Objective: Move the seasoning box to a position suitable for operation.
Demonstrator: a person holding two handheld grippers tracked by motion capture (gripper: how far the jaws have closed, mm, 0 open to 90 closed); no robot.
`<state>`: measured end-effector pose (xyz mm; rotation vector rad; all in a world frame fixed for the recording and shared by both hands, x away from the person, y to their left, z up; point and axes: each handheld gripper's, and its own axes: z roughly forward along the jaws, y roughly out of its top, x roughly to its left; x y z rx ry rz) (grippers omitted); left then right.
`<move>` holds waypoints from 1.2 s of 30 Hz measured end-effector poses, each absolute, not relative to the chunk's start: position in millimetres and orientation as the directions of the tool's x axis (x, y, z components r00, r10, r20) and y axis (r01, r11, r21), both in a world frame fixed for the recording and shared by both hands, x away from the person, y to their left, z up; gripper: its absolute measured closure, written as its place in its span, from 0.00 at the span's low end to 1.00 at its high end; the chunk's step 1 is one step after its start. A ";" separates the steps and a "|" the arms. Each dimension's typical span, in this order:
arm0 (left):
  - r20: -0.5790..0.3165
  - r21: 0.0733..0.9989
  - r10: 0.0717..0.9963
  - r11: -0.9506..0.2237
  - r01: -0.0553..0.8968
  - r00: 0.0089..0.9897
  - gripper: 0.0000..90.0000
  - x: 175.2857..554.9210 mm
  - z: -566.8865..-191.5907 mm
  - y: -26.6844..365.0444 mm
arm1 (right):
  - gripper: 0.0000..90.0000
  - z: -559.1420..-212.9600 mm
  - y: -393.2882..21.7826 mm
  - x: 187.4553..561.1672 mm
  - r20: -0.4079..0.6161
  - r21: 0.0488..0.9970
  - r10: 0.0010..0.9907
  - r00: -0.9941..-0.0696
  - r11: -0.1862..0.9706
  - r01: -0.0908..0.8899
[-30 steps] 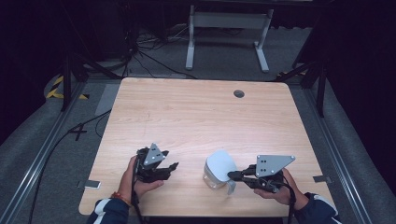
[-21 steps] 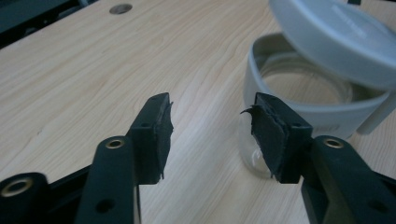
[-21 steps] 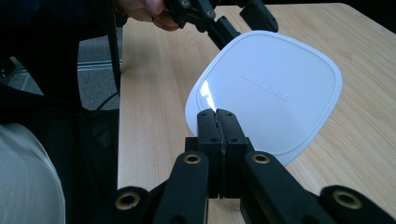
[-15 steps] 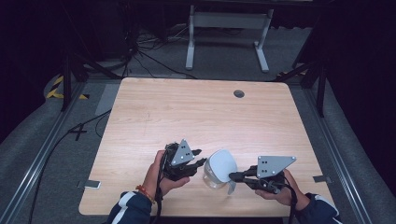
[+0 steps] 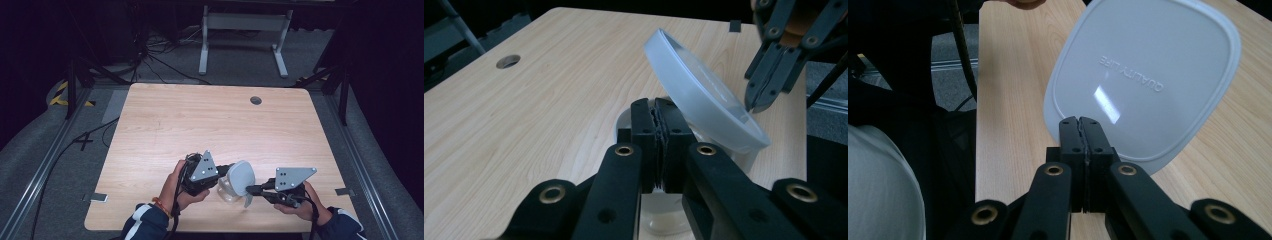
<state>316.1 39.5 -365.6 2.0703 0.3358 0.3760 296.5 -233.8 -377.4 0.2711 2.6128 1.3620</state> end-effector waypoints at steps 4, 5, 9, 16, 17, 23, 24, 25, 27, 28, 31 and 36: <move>0.137 0.862 0.371 -0.501 0.073 0.919 0.96 313.1 -363.3 32.1 | 1.00 -379.0 -234.8 296.1 -0.073 0.819 0.249 -0.966 0.568 0.084; 0.137 0.861 0.367 -0.503 0.072 0.920 0.95 312.7 -362.5 29.4 | 1.00 -379.5 -235.6 296.2 -0.077 0.815 0.251 -0.965 0.574 0.084; 0.155 0.856 0.346 -0.515 0.049 0.925 0.95 309.4 -360.0 20.8 | 1.00 -381.9 -238.7 296.6 -0.070 0.811 0.258 -0.964 0.578 0.096; 0.160 0.854 0.314 -0.520 0.029 0.936 0.96 302.3 -356.6 9.4 | 1.00 -384.2 -240.8 296.0 -0.066 0.806 0.257 -0.964 0.584 0.100; 0.160 0.853 0.310 -0.521 0.027 0.937 0.96 301.4 -356.1 8.6 | 1.00 -384.4 -241.3 295.9 -0.067 0.805 0.259 -0.964 0.585 0.101; 0.155 0.856 0.281 -0.516 0.013 0.947 0.96 295.3 -354.3 -1.8 | 1.00 -387.5 -245.8 295.2 -0.063 0.798 0.269 -0.961 0.592 0.113; 0.155 0.856 0.281 -0.516 0.013 0.947 0.96 295.3 -354.3 -1.8 | 1.00 -387.5 -245.8 295.2 -0.063 0.798 0.269 -0.961 0.592 0.113; 0.150 0.855 0.274 -0.518 0.015 0.950 0.96 294.3 -354.9 -3.9 | 1.00 -388.1 -246.4 294.8 -0.057 0.799 0.266 -0.962 0.590 0.116; 0.153 0.853 0.269 -0.521 0.010 0.951 0.96 294.0 -355.8 -7.2 | 1.00 -389.1 -247.5 294.8 -0.060 0.795 0.273 -0.960 0.594 0.120; 0.151 0.853 0.265 -0.522 0.010 0.952 0.96 294.3 -356.0 -7.9 | 1.00 -389.6 -248.3 295.3 -0.058 0.795 0.272 -0.961 0.595 0.120; 0.153 0.850 0.264 -0.527 0.009 0.952 0.96 294.6 -356.2 -9.4 | 1.00 -390.2 -248.3 295.9 -0.057 0.795 0.271 -0.961 0.595 0.121; 0.163 0.850 0.275 -0.527 0.007 0.948 0.94 298.3 -355.9 -4.8 | 1.00 -389.5 -249.8 297.0 -0.062 0.794 0.277 -0.959 0.596 0.121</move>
